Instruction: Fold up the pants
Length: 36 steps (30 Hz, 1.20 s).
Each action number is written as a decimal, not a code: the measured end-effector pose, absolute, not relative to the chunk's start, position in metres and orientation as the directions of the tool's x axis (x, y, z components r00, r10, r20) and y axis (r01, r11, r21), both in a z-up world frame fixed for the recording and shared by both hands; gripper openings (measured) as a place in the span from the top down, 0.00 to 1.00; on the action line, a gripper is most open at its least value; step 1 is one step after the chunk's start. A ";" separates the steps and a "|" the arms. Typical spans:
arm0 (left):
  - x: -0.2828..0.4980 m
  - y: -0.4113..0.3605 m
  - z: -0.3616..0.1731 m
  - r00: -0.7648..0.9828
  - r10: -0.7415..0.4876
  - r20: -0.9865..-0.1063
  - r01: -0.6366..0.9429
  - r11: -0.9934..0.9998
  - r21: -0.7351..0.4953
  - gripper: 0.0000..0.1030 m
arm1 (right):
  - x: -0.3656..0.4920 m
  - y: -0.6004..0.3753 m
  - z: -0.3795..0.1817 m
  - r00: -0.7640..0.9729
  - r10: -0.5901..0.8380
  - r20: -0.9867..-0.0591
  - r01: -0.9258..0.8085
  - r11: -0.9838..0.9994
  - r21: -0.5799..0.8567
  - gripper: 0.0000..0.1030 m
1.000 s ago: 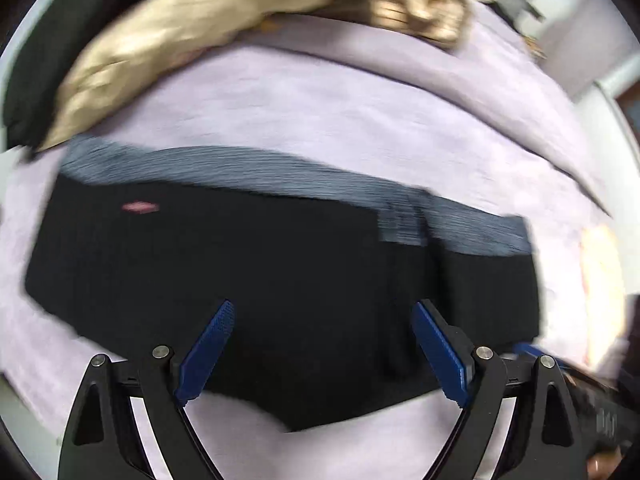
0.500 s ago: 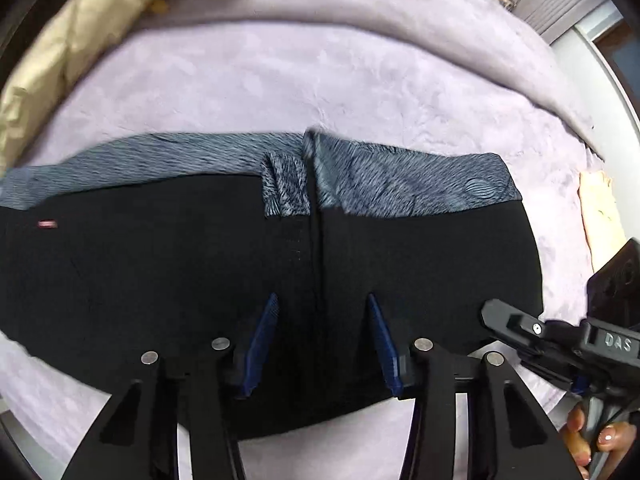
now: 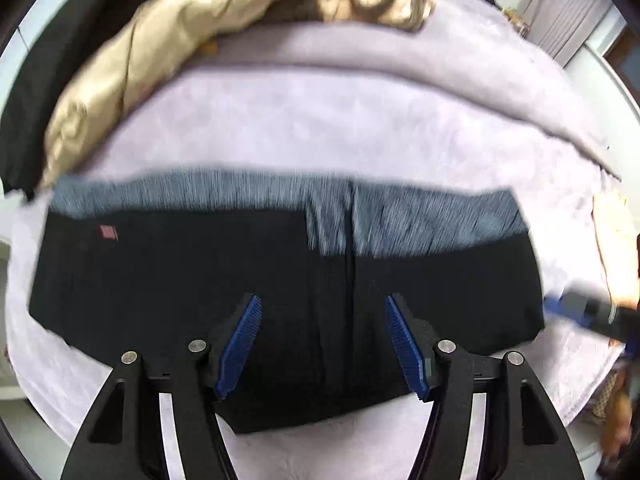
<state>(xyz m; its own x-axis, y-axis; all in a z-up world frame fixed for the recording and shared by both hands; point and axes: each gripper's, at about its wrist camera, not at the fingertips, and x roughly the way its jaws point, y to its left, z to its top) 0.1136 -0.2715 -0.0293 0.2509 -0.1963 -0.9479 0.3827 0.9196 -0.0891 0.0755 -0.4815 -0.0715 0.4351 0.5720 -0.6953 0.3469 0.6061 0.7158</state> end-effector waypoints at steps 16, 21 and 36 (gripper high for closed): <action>0.141 -0.305 -0.111 0.137 -0.131 -0.982 0.371 0.926 -0.071 0.17 | 0.135 -0.522 -0.160 0.283 0.497 -0.820 0.472 0.673 0.570 0.66; 0.138 -0.306 -0.105 0.156 -0.090 -0.984 0.379 0.925 -0.024 0.17 | 0.145 -0.502 -0.152 0.243 0.366 -0.899 0.481 0.759 0.439 0.49; 0.064 -0.257 -0.051 0.140 0.040 -0.989 0.236 0.969 0.072 0.17 | 0.070 -0.459 -0.081 0.164 0.357 -0.920 0.361 0.846 0.393 0.24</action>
